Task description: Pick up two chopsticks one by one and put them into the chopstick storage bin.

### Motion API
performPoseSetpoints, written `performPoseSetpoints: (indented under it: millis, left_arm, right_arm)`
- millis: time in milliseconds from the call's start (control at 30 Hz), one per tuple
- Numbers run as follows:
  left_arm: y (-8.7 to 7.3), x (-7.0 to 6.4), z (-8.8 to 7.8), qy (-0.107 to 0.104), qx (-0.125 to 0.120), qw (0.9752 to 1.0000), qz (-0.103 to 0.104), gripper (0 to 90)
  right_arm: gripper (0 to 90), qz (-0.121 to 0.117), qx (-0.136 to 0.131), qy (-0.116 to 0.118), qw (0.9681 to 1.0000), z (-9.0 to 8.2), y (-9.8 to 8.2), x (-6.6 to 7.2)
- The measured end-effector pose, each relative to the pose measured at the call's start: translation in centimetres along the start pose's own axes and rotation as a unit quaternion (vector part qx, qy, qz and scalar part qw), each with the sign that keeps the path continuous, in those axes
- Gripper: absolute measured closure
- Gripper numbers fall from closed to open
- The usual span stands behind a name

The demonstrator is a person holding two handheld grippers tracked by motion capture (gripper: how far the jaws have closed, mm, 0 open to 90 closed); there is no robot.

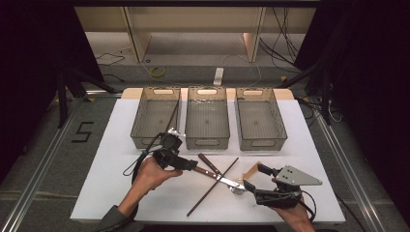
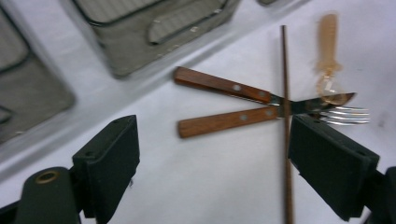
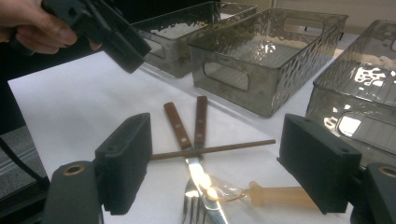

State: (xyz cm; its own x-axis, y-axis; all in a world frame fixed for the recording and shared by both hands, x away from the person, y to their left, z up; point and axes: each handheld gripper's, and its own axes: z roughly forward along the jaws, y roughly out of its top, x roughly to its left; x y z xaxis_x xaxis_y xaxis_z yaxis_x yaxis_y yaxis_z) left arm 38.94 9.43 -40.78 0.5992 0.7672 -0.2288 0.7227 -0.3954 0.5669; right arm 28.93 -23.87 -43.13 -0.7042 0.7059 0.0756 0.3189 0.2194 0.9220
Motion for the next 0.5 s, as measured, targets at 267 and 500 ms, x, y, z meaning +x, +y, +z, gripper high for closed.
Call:
performPoseSetpoints:
  millis: [267, 500]
  left_arm:
    - [-0.6, -2.0, 0.9, -0.003, 0.015, 0.9997, 0.017, 16.6]
    - [-1.3, -4.2, 2.6, -0.013, 0.043, 0.9977, 0.050, 19.5]
  right_arm:
    - [26.2, 0.000, 0.002, 0.000, 1.0000, 0.1, 0.0, 0.0]
    - [26.2, 0.004, 0.001, -0.003, 1.0000, 0.0, 0.0, -0.2]
